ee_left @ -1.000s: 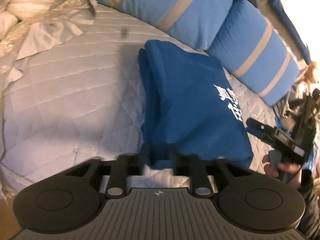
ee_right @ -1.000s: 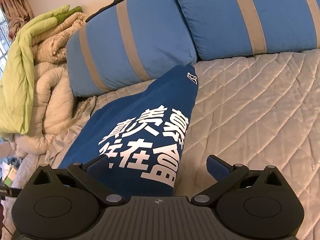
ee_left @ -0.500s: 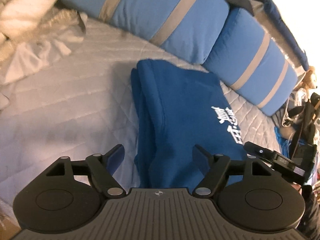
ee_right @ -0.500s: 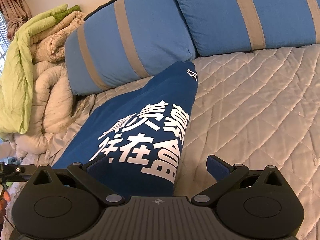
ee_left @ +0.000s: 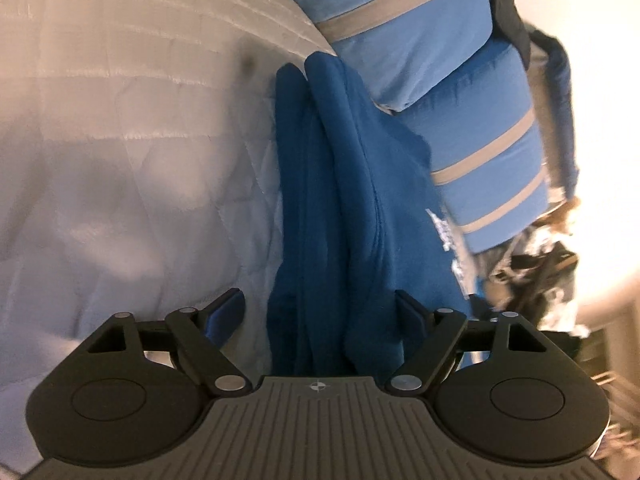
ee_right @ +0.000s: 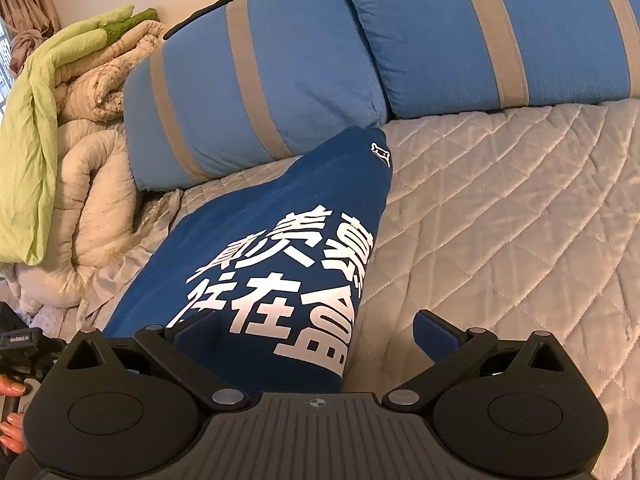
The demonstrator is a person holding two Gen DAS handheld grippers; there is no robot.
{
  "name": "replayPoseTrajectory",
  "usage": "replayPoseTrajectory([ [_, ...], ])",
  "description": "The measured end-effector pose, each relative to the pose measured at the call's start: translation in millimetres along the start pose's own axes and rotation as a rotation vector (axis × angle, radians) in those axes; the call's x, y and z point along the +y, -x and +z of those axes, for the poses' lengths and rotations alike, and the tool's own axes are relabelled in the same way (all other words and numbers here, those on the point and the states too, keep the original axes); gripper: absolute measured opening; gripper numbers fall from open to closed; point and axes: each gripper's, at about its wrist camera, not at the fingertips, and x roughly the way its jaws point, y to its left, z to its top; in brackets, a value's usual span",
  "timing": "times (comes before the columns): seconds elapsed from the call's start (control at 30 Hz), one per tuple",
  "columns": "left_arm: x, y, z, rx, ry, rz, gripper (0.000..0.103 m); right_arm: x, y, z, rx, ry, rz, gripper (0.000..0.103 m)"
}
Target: Fold clothes
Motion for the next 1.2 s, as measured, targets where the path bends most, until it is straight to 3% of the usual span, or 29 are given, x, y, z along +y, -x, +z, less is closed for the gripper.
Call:
replayPoseTrajectory([
  [0.1, 10.9, -7.6, 1.7, 0.042, 0.062, -0.109, 0.079, 0.8, -0.5, 0.5, -0.005, 0.005, -0.003, 0.103],
  [0.17, 10.9, -11.0, 0.3, 0.049, 0.065, -0.123, 0.074, 0.7, -0.9, 1.2, -0.008, 0.003, -0.006, 0.103],
  [0.2, 11.1, -12.9, -0.4, 0.054, 0.068, -0.131, 0.053, 0.8, -1.4, 2.1, -0.008, 0.004, -0.009, 0.103],
  [0.23, 13.8, -16.9, -1.9, 0.072, 0.099, -0.151, 0.043, 1.2, -2.1, 3.7, -0.005, 0.005, -0.014, 0.103],
  [0.33, 24.0, -23.6, -7.2, 0.073, 0.169, -0.192, 0.035, 3.5, -5.0, 15.1, 0.028, 0.016, -0.006, 0.103],
  [0.53, 24.0, -19.4, -11.1, 0.040, 0.135, -0.187, 0.033, -3.2, -21.6, 62.0, 0.071, 0.010, 0.028, 0.103],
  [0.73, 22.2, -19.8, -10.4, 0.035, 0.120, -0.166, 0.032, -27.8, -67.0, 103.9, 0.132, -0.041, 0.063, 0.101],
  [0.9, 20.2, -21.7, -11.6, 0.027, 0.114, -0.154, 0.032, -57.3, -115.2, 109.0, 0.177, -0.173, 0.076, 0.088],
  [1.07, 16.2, -21.9, -10.7, 0.020, 0.110, -0.130, 0.031, -64.2, -152.5, 103.9, 0.180, -0.224, 0.135, 0.085],
  [1.2, -1.7, -17.5, -12.9, -0.012, 0.069, -0.070, 0.028, -57.9, -154.5, 107.8, 0.142, -0.197, 0.153, 0.038],
])
